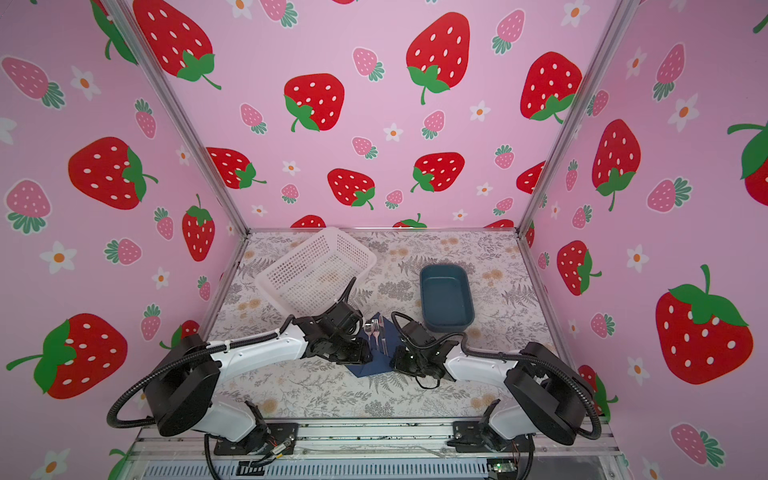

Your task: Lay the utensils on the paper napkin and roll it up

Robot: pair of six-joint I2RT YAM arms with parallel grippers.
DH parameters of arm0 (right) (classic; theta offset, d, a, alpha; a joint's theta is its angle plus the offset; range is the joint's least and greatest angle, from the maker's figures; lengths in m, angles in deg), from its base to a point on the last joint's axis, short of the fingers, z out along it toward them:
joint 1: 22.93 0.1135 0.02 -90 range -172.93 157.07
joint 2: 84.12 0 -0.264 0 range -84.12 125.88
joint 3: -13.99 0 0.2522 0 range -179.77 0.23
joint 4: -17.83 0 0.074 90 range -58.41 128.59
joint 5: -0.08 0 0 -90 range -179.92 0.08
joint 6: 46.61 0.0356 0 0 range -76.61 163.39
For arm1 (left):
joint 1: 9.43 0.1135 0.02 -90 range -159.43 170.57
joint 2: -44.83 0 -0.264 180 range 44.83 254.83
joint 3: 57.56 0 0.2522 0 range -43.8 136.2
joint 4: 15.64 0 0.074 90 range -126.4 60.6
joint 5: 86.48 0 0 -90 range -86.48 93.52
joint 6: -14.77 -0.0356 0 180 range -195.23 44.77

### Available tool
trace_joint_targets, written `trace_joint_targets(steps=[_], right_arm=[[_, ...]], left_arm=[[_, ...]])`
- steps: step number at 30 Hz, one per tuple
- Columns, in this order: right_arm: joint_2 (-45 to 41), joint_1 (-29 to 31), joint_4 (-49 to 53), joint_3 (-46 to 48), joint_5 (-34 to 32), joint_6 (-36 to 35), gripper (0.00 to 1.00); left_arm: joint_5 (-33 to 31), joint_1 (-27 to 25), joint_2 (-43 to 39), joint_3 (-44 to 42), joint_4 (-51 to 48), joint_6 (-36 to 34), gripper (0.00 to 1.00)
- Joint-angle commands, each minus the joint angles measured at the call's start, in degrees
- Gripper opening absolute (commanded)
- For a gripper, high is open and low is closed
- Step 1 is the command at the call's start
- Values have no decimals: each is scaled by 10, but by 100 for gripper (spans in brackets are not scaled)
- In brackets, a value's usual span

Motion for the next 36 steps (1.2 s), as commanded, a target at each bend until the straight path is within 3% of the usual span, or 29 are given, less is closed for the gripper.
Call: trace_joint_targets(steps=[1,18,29,36], right_arm=[[-8,0,13,8,-13,11,24],[-9,1,7,9,-5,6,24],[-22,0,5,10,-9,9,24],[-73,-4,13,8,-39,12,27]], left_arm=[[21,3,19,35,-1,-26,50],[34,9,89,85,4,-50,35],[38,10,99,103,3,-68,8],[28,10,101,110,0,-76,1]])
